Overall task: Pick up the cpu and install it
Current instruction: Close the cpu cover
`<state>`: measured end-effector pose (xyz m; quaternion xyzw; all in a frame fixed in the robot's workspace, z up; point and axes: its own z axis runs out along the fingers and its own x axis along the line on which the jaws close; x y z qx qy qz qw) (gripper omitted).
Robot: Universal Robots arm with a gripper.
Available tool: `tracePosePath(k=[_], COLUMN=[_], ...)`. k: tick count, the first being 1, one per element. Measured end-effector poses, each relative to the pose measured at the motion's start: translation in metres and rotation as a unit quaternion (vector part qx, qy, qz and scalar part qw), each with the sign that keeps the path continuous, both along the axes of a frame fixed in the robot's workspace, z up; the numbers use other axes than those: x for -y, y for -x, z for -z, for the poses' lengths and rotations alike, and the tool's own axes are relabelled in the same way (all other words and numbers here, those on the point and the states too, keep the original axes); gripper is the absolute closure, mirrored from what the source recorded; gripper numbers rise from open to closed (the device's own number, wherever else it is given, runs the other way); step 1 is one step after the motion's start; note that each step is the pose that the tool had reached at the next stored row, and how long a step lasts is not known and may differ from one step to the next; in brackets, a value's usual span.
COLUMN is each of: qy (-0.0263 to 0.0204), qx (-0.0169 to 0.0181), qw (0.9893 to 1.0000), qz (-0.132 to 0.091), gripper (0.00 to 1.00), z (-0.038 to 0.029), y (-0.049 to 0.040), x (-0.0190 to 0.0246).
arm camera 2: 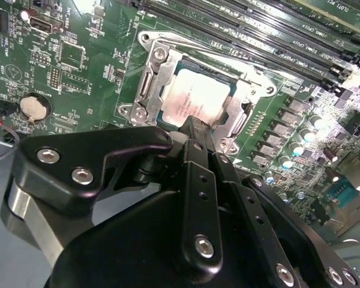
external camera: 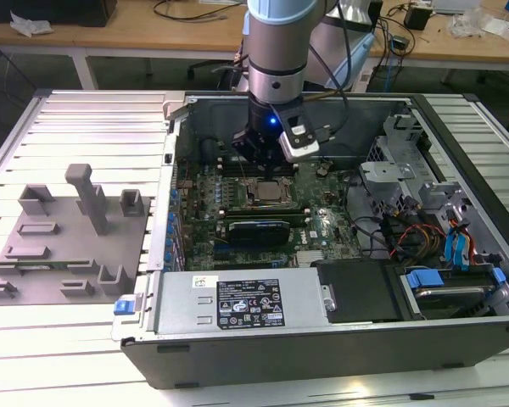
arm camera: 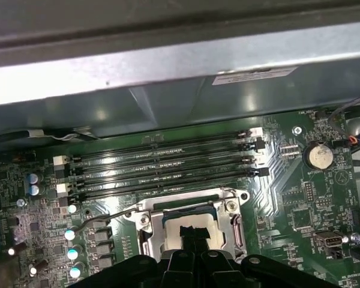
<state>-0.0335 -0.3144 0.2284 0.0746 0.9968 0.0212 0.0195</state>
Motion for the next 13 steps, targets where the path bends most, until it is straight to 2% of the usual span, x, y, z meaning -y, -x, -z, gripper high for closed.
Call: tracePosePath(k=[7, 13], qy=[0.0000, 0.0000], qx=[0.0000, 0.0000], qw=[1.0000, 1.0000], qz=[0.000, 0.000], gripper=[0.89, 0.89], z=[0.0012, 0.0035], y=[0.0032, 0.0066], x=[0.0002, 0.0050])
